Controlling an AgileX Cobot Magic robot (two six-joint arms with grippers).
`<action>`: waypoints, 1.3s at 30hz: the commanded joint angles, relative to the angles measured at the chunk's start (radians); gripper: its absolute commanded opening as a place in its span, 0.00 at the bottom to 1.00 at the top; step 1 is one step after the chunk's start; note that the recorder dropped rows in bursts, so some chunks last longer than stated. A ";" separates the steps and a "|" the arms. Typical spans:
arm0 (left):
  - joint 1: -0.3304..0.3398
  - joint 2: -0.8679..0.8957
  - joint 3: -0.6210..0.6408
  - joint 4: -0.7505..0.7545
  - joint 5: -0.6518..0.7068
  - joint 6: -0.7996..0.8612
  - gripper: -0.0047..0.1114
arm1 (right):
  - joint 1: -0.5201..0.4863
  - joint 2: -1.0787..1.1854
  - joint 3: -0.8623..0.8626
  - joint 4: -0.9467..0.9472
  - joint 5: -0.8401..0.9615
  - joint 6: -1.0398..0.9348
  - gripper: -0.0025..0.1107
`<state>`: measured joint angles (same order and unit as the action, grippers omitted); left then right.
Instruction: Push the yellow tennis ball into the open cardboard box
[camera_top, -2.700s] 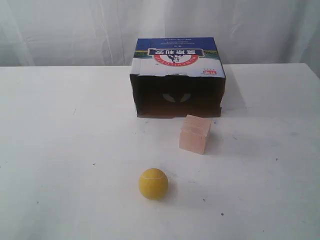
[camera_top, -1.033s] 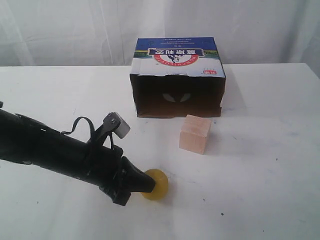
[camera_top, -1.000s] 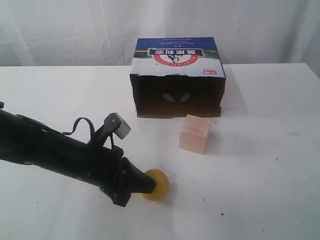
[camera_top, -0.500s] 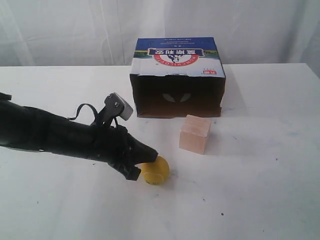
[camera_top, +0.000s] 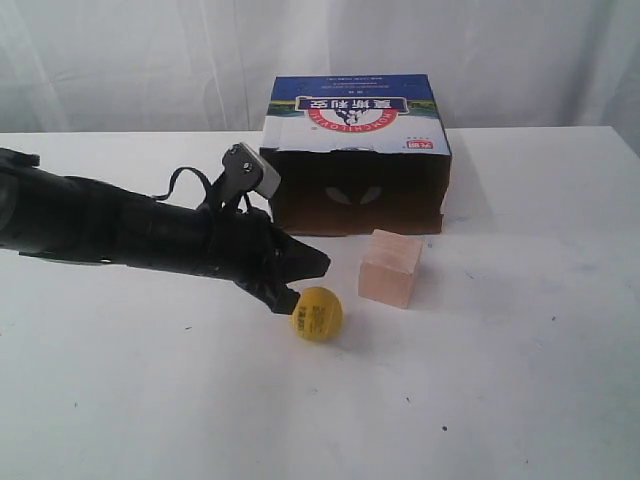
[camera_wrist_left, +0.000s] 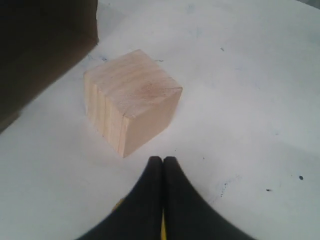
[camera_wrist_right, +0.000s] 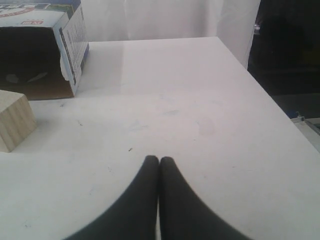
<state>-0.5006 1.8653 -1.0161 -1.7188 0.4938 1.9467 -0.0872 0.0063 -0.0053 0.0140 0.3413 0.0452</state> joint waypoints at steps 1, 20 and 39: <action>-0.002 0.034 -0.003 -0.018 0.049 0.049 0.04 | -0.004 -0.006 0.005 -0.006 -0.005 0.004 0.02; 0.000 0.210 -0.102 -0.026 -0.114 0.159 0.04 | -0.004 -0.006 0.005 -0.006 -0.005 0.004 0.02; 0.035 0.218 -0.239 -0.026 -0.207 0.170 0.04 | -0.004 -0.006 0.005 -0.006 -0.005 0.004 0.02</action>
<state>-0.4786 2.0706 -1.2523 -1.7230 0.2863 1.9571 -0.0872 0.0063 -0.0053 0.0140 0.3413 0.0452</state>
